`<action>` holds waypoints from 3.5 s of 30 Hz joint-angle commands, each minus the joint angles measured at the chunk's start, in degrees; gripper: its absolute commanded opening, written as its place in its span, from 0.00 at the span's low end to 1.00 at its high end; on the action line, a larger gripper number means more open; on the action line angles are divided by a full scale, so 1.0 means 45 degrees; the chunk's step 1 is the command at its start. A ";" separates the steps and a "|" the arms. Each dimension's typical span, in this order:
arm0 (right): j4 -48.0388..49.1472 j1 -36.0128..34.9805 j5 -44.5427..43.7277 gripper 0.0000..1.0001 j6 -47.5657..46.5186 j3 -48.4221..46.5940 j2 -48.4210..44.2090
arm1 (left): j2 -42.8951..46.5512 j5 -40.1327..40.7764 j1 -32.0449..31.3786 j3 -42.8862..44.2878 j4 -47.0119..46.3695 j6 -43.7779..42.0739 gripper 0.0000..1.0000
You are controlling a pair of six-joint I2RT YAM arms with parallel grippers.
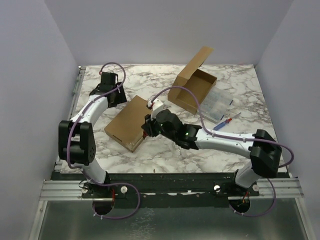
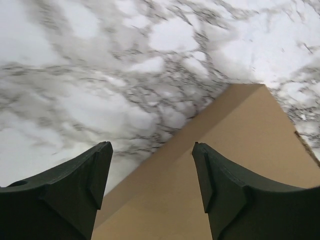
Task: Unpack the express box
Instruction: Adjust the express box at the center of the board, then cut the express box at the center of the board.
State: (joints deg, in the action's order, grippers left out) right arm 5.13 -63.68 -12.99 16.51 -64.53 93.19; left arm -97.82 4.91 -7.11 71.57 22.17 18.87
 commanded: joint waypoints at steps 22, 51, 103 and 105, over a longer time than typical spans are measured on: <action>-0.1035 0.3950 -0.1220 0.00 -0.5987 -0.6736 0.4776 | 1.0906 -0.1009 0.0383 -0.8185 0.1079 0.6202 0.89; -0.1286 0.1187 -0.0352 0.00 0.0315 0.2091 -0.2146 | 0.1188 -0.1721 0.0598 -0.2021 -0.1463 -0.0284 0.81; 0.2345 -0.0453 0.3798 0.00 -0.4914 -0.3948 0.3753 | 0.6572 -0.3848 0.3252 -0.7830 -0.0611 0.3501 0.65; 0.2316 -0.0468 0.3841 0.00 -0.4881 -0.3942 0.3761 | 0.6567 -0.3815 0.3252 -0.7828 -0.0612 0.3501 0.65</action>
State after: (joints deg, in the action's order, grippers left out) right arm 15.99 -65.32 4.29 -5.58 -79.81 109.43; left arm -67.85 -12.21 7.29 36.93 20.62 34.30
